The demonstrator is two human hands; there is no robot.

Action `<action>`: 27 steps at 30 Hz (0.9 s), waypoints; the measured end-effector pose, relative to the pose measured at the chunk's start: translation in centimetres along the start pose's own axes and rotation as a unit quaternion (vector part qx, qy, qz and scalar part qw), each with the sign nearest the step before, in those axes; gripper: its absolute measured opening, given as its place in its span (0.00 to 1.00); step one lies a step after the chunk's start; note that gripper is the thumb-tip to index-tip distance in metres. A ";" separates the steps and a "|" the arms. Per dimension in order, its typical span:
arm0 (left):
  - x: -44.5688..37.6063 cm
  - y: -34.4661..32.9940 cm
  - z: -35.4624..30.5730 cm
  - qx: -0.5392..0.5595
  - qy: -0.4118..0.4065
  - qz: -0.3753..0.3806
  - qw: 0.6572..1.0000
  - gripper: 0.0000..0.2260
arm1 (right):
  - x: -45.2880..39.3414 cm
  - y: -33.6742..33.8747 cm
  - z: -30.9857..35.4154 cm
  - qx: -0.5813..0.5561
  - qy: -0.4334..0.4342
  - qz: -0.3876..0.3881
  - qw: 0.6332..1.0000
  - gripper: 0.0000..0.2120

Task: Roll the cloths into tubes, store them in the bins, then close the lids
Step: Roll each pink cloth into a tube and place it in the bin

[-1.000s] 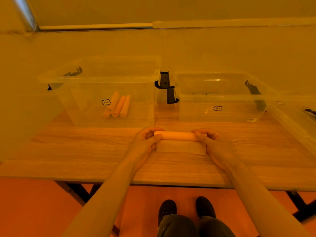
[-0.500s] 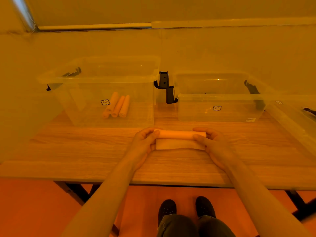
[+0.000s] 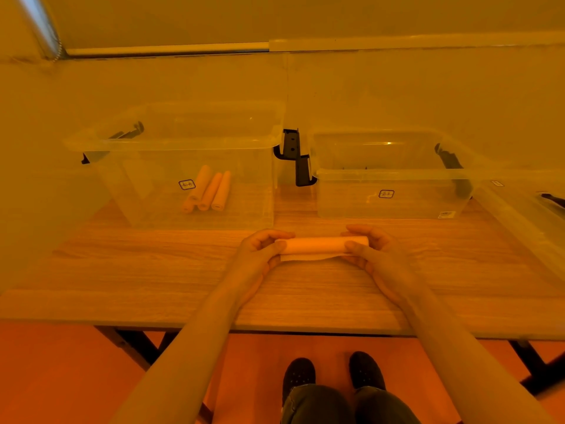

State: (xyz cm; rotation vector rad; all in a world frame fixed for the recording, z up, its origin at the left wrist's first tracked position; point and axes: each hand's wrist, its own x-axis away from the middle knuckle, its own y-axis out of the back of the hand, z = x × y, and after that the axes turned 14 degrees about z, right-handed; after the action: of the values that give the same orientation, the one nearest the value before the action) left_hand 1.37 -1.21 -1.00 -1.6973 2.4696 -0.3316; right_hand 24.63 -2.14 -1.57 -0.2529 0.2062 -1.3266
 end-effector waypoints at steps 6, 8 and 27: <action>0.4 -0.4 -0.2 -0.067 0.008 0.034 0.997 0.10 | -0.3 -0.1 0.4 -0.086 0.008 -0.015 0.996 0.20; 0.5 -0.7 -0.5 -0.096 0.022 0.042 0.994 0.06 | -0.4 -0.1 0.6 -0.102 0.003 -0.020 0.995 0.24; 2.9 -1.9 -3.7 -0.172 0.002 0.060 0.983 0.24 | -1.1 -9.0 2.6 -0.010 0.001 -0.010 1.000 0.30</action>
State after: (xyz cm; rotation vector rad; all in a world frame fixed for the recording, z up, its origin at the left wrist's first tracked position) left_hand 1.22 -4.22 3.09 -1.6455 2.7432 0.1126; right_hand 16.79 -2.90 3.56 -0.2700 0.2195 -1.3459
